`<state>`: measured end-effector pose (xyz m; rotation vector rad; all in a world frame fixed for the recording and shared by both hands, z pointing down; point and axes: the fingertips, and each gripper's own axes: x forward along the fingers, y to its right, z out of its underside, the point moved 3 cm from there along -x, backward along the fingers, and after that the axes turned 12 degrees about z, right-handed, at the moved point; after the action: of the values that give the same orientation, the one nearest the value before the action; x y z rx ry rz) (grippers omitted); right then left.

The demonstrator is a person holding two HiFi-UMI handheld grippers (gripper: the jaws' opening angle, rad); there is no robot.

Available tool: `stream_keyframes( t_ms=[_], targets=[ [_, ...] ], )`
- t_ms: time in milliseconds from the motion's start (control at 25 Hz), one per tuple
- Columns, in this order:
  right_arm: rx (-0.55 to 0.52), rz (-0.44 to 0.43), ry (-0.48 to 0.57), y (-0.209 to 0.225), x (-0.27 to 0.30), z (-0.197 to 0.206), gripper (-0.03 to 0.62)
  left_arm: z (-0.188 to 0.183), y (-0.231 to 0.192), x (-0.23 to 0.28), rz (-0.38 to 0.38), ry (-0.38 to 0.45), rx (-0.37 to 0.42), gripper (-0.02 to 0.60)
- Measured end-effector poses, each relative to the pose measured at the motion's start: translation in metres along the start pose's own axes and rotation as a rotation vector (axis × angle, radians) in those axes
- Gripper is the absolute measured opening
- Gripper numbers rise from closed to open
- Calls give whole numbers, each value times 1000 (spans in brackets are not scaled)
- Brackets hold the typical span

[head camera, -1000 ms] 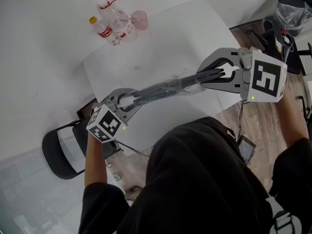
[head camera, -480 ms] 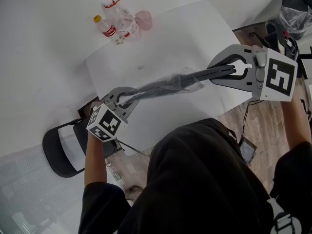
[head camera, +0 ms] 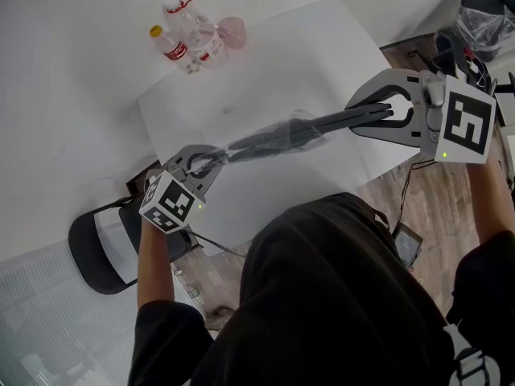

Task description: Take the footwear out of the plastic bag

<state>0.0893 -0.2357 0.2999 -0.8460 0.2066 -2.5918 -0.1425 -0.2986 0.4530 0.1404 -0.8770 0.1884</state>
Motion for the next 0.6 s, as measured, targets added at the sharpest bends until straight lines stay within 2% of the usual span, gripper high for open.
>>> stream_keyframes(
  t_ms=[600],
  targets=[
    [-1,12,-8,1,-2,1,77,25,1,3,-14,7,-33,23]
  ],
)
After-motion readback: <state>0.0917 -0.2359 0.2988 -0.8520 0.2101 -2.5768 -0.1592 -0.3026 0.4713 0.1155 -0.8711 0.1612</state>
